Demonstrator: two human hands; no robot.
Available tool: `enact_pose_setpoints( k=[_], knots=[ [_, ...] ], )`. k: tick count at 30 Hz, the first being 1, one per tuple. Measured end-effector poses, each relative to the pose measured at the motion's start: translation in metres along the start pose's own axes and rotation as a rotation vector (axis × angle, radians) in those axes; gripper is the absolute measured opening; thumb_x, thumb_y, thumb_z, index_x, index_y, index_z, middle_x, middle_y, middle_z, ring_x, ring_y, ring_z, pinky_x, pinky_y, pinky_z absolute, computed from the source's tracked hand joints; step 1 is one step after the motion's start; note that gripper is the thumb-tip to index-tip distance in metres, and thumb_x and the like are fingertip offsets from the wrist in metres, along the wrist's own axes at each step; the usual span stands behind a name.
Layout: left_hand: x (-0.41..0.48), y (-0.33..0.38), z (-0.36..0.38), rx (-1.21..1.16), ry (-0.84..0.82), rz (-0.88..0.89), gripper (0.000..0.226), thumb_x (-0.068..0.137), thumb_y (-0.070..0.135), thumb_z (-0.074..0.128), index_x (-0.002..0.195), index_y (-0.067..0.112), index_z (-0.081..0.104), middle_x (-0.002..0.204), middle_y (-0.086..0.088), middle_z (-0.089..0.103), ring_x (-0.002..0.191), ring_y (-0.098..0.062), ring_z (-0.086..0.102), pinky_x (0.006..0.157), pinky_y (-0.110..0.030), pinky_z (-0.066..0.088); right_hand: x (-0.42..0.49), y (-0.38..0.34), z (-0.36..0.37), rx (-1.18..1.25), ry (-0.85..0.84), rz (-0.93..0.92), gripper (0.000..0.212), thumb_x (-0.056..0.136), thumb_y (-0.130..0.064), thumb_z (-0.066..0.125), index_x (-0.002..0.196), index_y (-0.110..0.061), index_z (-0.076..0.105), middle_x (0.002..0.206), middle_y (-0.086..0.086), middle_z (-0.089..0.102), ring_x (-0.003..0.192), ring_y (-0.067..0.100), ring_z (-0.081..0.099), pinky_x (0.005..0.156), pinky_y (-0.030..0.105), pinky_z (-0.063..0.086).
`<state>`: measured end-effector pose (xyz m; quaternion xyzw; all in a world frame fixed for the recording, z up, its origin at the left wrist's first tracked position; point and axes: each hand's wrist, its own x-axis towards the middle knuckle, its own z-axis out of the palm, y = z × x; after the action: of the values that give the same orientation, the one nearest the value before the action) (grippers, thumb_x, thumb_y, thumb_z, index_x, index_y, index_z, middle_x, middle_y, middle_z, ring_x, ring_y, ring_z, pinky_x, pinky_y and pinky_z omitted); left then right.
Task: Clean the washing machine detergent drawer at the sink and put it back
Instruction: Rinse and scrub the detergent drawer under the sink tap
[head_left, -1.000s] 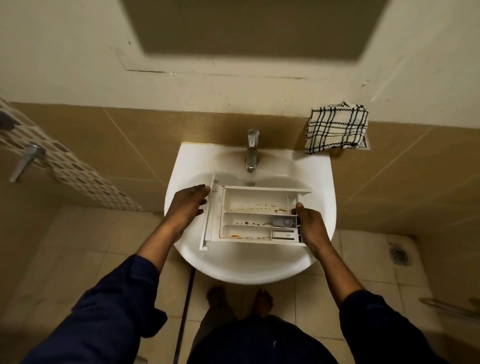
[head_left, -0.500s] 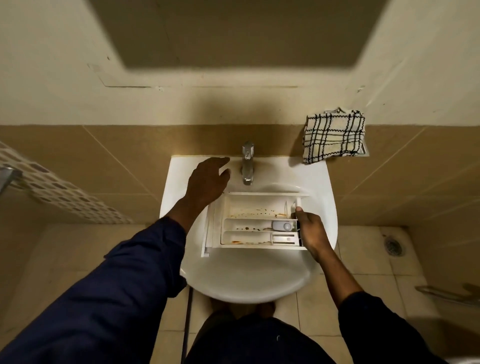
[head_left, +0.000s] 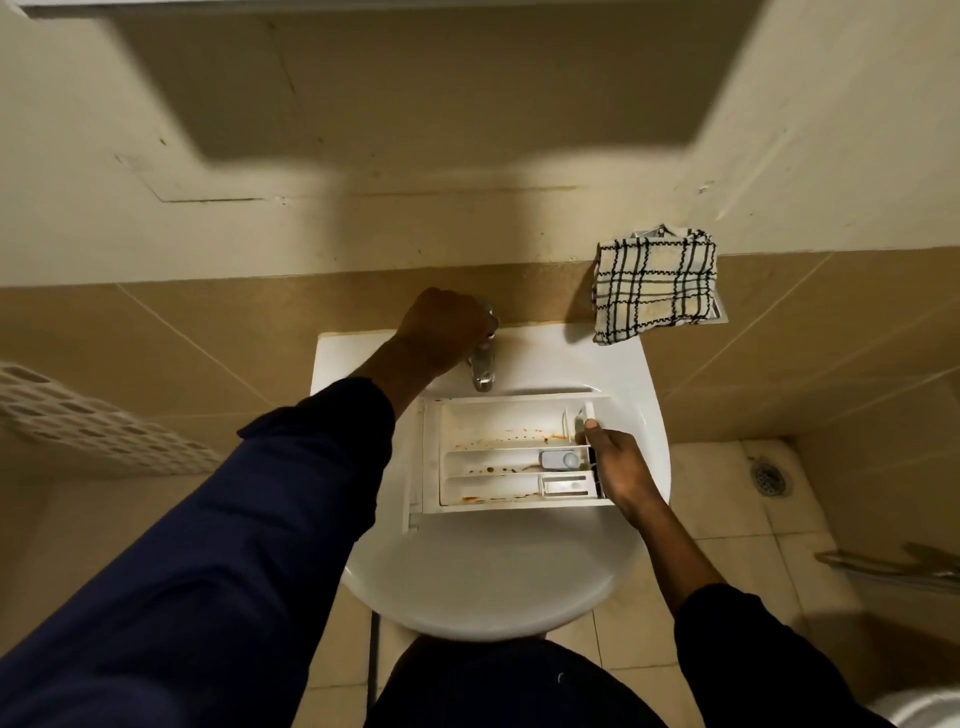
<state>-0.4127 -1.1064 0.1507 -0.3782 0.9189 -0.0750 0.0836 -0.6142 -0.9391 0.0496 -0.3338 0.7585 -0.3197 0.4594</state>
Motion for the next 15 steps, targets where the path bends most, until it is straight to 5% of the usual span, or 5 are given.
enact_pose_setpoints(
  k=[8, 11, 15],
  knots=[
    [0.007, 0.009, -0.004, -0.061, 0.008, -0.038, 0.017, 0.095, 0.024, 0.059, 0.105, 0.016, 0.069, 0.106, -0.006, 0.069, 0.095, -0.027, 0.066, 0.079, -0.032, 0.046, 0.000, -0.011, 0.003, 0.019, -0.008, -0.006, 0.042, 0.102, -0.040, 0.036, 0.086, -0.014, 0.065, 0.077, 0.002, 0.067, 0.070, 0.015, 0.062, 0.059, 0.026, 0.043],
    [-0.003, 0.010, -0.004, -0.312, 0.088, -0.139, 0.023, 0.095, 0.034, 0.057, 0.110, 0.020, 0.066, 0.108, 0.000, 0.070, 0.098, -0.021, 0.066, 0.080, -0.030, 0.048, -0.001, -0.012, 0.004, 0.019, -0.007, -0.001, 0.043, 0.102, -0.039, 0.035, 0.085, -0.014, 0.065, 0.075, 0.001, 0.066, 0.069, 0.016, 0.061, 0.057, 0.026, 0.044],
    [-0.031, 0.012, 0.015, -0.568, 0.183, -0.246, 0.037, 0.099, 0.030, 0.052, 0.134, 0.020, 0.057, 0.143, 0.000, 0.053, 0.128, -0.024, 0.051, 0.103, -0.039, 0.043, 0.000, -0.014, 0.002, 0.014, -0.022, 0.009, 0.043, 0.103, -0.038, 0.035, 0.089, -0.011, 0.066, 0.076, 0.001, 0.066, 0.069, 0.015, 0.062, 0.056, 0.026, 0.043]
  ],
)
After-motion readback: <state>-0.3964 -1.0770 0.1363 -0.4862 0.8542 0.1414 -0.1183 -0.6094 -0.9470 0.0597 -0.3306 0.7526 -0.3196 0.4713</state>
